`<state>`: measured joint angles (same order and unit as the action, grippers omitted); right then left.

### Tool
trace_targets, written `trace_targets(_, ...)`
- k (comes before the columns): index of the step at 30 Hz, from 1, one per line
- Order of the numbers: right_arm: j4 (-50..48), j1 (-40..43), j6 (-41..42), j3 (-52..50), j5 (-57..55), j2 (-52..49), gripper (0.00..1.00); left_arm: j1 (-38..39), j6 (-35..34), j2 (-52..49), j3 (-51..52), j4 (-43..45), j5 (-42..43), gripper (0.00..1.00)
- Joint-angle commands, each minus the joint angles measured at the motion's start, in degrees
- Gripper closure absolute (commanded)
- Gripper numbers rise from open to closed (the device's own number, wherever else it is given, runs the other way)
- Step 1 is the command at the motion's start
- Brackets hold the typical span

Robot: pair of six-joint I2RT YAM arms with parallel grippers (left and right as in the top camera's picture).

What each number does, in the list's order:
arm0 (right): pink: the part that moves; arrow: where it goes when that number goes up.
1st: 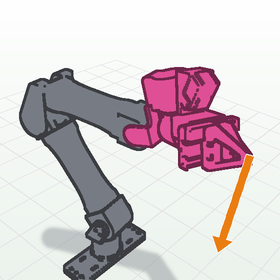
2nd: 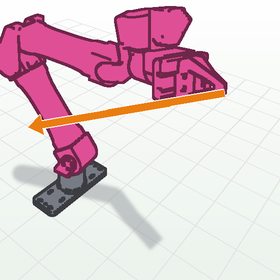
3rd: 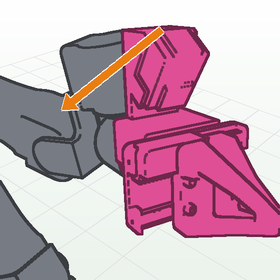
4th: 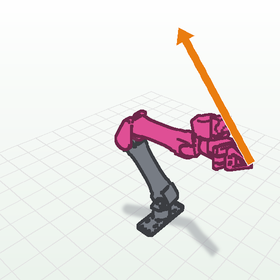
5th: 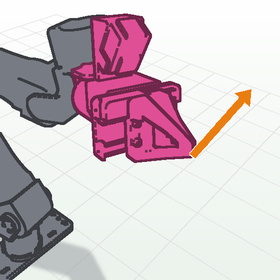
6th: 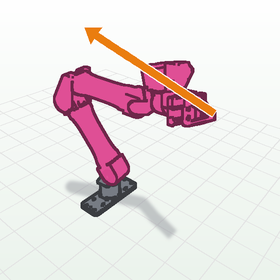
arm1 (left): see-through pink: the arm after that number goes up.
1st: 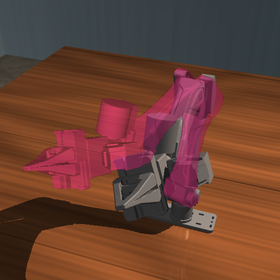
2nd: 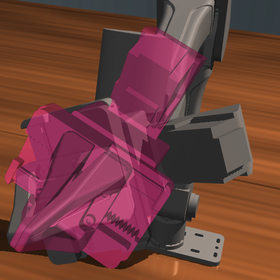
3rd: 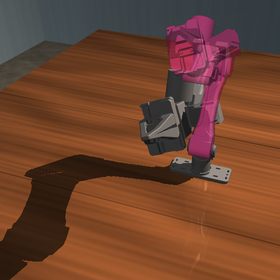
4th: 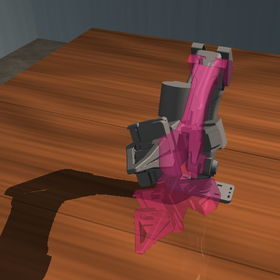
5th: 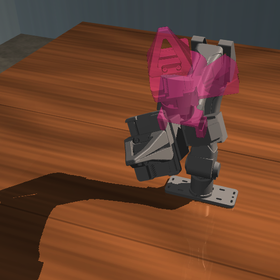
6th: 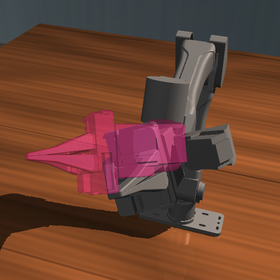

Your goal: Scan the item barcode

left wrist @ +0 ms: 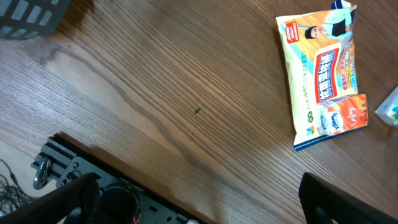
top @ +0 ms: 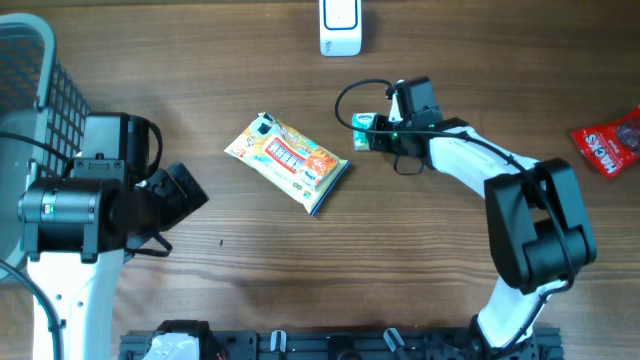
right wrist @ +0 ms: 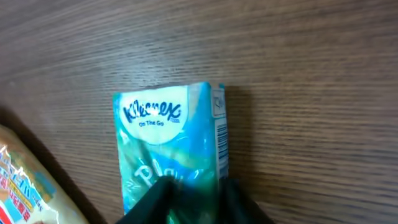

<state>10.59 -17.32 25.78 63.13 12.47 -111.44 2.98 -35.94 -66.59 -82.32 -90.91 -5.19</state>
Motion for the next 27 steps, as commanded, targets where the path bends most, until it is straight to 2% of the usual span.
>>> trace_targets(1,1.6,0.7,-0.3,-0.5,4.1,-0.8,0.94,-0.3,-0.8,-0.2,0.1,0.0,0.2,0.00)
trace_targets(5,1.3,5.2,-0.4,-0.5,17.4,1.2,0.96,-0.3,-0.8,-0.2,0.1,0.0,0.2,0.00)
trace_targets(9,1.9,13.6,-3.0,-0.5,33.7,1.3,0.96,-0.3,-0.8,-0.2,0.1,0.0,0.2,0.00)
trace_targets(11,2.4,19.0,-7.2,-0.5,47.5,1.3,0.96,-0.3,-0.8,-0.2,0.1,0.0,0.2,0.00)
trace_targets(15,5.4,24.1,-14.8,-0.6,63.6,1.2,0.96,-0.3,-0.8,-0.2,0.1,0.0,0.2,0.00)
trace_targets(18,9.9,24.5,-18.5,-0.7,67.5,1.2,0.96,-0.3,-0.8,-0.2,0.1,0.0,0.2,0.00)
trace_targets(22,10.2,23.5,-19.6,-1.0,74.2,1.2,0.96,-0.3,-0.8,-0.2,0.1,0.0,0.2,0.00)
trace_targets(26,10.3,22.8,-19.2,-1.0,72.0,1.2,0.96,-0.3,-0.8,-0.2,0.1,0.0,0.2,0.00)
trace_targets(27,10.8,22.7,-16.7,-1.0,66.0,1.2,0.96,-0.3,-0.8,-0.2,0.1,0.0,0.2,0.00)
